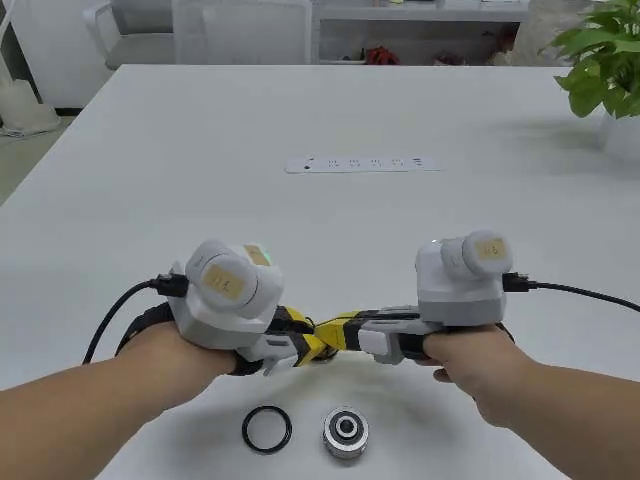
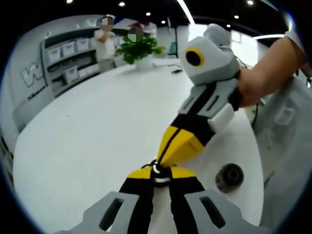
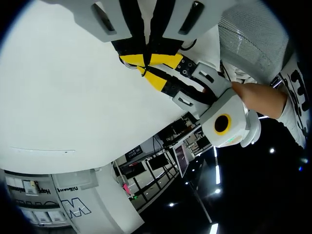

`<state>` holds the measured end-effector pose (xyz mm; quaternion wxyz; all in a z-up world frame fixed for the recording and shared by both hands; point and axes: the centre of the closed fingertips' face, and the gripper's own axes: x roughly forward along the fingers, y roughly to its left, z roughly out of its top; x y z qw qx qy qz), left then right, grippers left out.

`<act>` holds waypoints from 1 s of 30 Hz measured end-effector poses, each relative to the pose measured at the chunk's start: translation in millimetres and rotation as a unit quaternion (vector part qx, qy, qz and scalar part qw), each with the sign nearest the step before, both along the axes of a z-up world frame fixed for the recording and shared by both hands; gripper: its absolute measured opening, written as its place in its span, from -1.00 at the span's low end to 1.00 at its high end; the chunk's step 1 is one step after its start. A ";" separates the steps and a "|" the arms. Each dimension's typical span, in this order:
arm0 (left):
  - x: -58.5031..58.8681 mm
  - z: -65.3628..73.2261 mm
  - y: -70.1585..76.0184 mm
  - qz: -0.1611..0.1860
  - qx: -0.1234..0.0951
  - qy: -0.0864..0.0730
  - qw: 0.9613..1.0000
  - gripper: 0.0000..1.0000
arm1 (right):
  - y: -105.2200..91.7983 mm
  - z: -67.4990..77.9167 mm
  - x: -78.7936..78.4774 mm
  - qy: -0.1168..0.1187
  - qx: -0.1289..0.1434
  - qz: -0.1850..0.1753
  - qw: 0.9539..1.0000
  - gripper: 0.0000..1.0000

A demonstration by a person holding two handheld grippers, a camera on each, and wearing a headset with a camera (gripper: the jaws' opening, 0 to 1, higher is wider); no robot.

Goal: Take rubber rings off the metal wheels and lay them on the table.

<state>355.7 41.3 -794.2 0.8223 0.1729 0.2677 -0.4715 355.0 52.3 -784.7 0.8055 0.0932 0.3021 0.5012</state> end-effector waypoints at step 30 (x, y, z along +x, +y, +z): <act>-14.7 29.9 7.4 -0.046 -0.035 -0.014 0.998 -0.53 | -8.2 17.5 2.9 0.016 0.032 -0.018 0.999 -1.00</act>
